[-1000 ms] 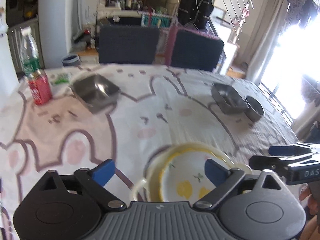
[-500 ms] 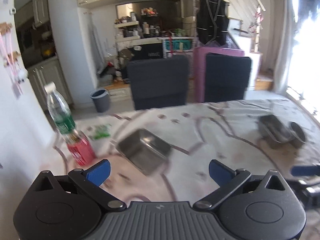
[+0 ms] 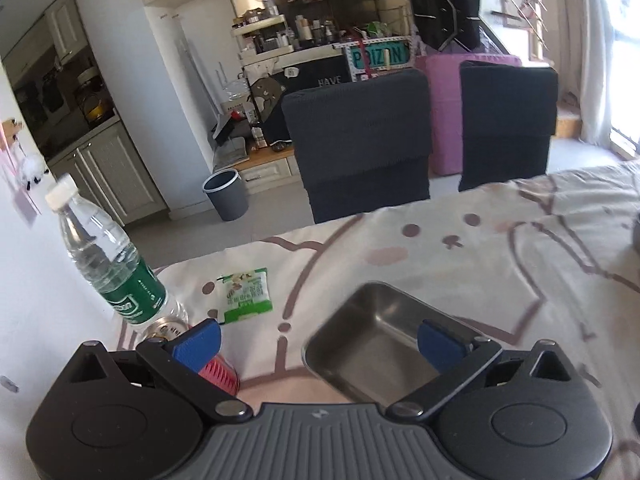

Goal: Organize plates and bowls
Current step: 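Move both tools to the steel rectangular tray beside the red can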

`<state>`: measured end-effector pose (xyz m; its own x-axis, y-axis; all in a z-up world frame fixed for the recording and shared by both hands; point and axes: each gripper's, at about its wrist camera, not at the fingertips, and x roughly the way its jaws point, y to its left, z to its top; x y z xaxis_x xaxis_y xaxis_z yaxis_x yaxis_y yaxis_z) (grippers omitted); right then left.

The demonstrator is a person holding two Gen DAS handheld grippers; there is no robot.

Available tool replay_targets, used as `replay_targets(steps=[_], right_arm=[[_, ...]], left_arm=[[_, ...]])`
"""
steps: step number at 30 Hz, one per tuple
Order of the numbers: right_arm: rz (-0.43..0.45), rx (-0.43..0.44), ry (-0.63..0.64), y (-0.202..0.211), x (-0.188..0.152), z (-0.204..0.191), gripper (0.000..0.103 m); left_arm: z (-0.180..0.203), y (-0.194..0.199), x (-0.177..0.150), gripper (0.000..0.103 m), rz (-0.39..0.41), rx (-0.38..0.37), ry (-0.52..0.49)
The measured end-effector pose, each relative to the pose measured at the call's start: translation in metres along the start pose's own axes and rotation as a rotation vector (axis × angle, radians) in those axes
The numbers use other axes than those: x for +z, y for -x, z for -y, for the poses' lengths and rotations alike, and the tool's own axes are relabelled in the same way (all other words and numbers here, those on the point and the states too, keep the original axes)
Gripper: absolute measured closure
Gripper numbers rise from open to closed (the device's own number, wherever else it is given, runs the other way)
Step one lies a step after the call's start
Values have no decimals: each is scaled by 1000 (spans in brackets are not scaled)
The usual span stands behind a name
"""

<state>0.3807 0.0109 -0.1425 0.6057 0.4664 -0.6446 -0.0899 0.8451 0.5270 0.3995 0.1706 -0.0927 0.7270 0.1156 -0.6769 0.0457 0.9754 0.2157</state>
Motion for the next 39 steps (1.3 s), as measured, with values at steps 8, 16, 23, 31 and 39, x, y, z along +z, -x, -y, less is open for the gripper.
replay_targets(steps=[8,16,23,31,39], right_arm=[[-65,-39,-67,-81,8,-25,0],[-111,-136,6,-133,0,-48,0],[-169,-237,113,-151,0,-45,0],[-190,-327,244,-153,12,-29,0],[-192,-327,258,-145,28,-10,4]], left_arm=[[-14,-50,-3,0,-33,2,59],[-7,-72,2,0,-46,-10,45],[-2,-87,-4,6,-103,18,9],[-19,-84,-17,19,-160,-7,68],[-34,-67,-50,50,-257,-120,130]])
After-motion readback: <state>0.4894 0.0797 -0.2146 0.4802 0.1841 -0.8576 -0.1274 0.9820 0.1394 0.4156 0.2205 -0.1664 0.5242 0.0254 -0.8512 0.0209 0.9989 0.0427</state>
